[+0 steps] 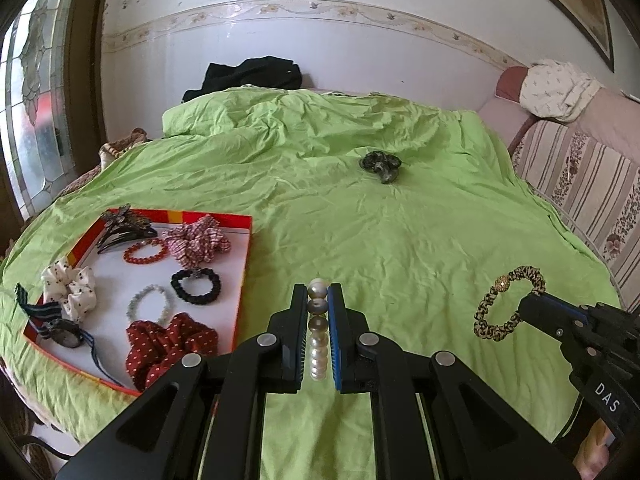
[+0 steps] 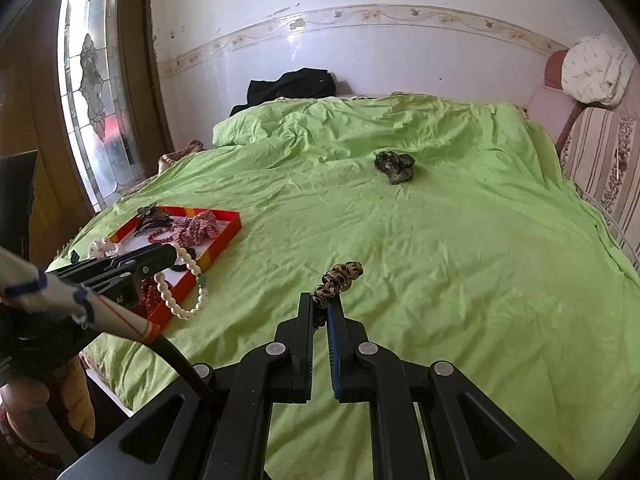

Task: Organize jewelry
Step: 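Carry both held bracelets over the tray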

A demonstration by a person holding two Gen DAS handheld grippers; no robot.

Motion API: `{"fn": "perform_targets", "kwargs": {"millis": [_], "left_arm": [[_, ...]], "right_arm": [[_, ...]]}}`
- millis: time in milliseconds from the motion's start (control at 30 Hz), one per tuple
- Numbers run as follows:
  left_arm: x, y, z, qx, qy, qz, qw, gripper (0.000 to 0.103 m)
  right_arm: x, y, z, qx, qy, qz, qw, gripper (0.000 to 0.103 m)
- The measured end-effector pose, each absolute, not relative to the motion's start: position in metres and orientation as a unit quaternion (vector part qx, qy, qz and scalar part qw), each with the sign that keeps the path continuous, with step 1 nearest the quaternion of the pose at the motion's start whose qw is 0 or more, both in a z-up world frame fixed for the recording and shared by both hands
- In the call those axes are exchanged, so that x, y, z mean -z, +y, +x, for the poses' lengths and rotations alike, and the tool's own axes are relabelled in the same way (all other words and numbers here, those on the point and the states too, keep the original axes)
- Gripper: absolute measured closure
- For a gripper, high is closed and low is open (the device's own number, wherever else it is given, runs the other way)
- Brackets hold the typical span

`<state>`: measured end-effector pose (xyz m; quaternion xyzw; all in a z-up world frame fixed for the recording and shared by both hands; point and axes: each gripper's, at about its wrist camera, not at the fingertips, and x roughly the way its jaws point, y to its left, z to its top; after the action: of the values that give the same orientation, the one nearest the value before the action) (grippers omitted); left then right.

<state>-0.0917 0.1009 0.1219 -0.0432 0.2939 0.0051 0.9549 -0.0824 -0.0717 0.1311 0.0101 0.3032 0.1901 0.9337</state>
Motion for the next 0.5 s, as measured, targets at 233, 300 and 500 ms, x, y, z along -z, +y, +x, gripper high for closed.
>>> {"fn": "perform_targets", "kwargs": {"millis": [233, 300, 500], "left_arm": [[-0.123, 0.121, -0.098, -0.018, 0.291, -0.059, 0.955, 0.094], [-0.123, 0.127, -0.099, -0.021, 0.290, -0.065, 0.955, 0.094], [-0.122, 0.139, -0.102, -0.031, 0.288, -0.073, 0.954, 0.094]], "right_arm": [[-0.133, -0.055, -0.083, -0.201, 0.308, -0.001, 0.930, 0.096], [-0.134, -0.049, -0.083, -0.205, 0.308, -0.006, 0.929, 0.096], [-0.135, -0.033, -0.084, -0.214, 0.309, -0.014, 0.926, 0.096]]}}
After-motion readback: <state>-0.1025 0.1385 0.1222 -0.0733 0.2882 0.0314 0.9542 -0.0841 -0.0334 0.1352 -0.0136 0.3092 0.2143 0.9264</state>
